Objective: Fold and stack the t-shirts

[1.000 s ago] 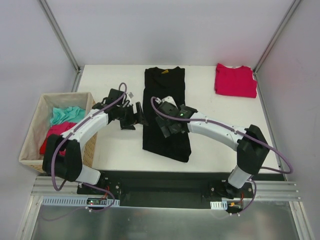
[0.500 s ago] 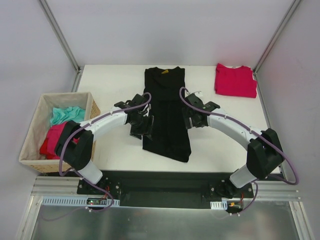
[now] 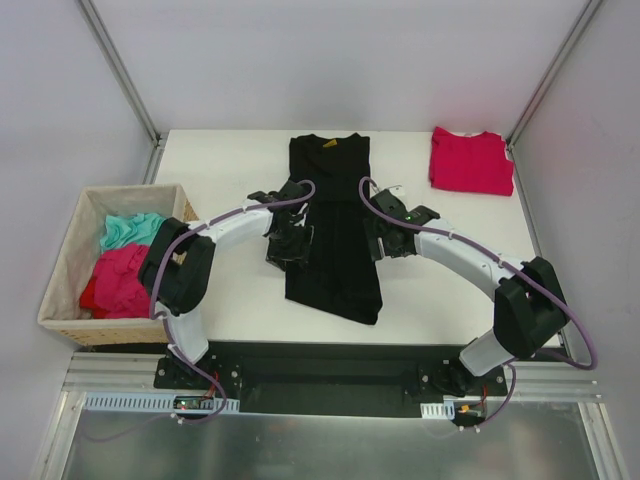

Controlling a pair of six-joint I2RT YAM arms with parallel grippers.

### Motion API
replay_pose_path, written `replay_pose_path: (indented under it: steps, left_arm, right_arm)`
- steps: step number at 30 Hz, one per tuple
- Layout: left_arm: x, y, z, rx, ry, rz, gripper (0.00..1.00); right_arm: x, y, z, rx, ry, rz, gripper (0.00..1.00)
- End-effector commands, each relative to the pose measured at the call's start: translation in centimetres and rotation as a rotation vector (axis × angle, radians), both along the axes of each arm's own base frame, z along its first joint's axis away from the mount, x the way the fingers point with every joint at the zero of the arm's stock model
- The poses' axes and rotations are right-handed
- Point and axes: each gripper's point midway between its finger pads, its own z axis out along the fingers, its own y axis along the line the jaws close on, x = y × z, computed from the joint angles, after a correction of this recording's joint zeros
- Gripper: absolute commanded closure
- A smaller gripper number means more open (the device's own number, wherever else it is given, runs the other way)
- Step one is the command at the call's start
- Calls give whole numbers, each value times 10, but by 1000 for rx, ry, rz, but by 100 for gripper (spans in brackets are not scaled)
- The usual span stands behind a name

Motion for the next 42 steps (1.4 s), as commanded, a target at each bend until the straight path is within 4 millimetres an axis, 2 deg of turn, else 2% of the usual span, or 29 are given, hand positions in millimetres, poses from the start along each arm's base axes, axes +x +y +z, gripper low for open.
replay_pose_path:
  steps: [1, 4, 7, 8, 10, 20, 27, 32, 42]
  left_arm:
    - [8, -10, 9, 5, -11, -27, 42]
    - [10, -18, 15, 6, -20, -46, 43]
    - [11, -22, 20, 2, -30, -55, 53]
    - [10, -21, 21, 3, -33, -54, 60]
    - [8, -20, 23, 5, -33, -52, 64]
    - [-11, -7, 16, 34, 1, -42, 65]
    - [-20, -1, 24, 26, -10, -37, 65]
    - [-25, -4, 27, 14, -8, -43, 66]
    - [-32, -12, 25, 12, 2, -61, 82]
  right_arm:
    - [3, 5, 10, 40, -37, -3, 3]
    - [2, 6, 7, 43, -28, 1, 3]
    - [2, 6, 5, 42, -25, -2, 4]
    - [2, 6, 5, 44, -24, -1, 5]
    - [2, 7, 3, 45, -20, 0, 6]
    - [1, 10, 1, 51, -7, 10, 7]
    - [1, 13, -2, 58, 7, 13, 8]
    - [1, 14, -4, 58, 12, 14, 9]
    - [1, 14, -6, 55, 18, 14, 11]
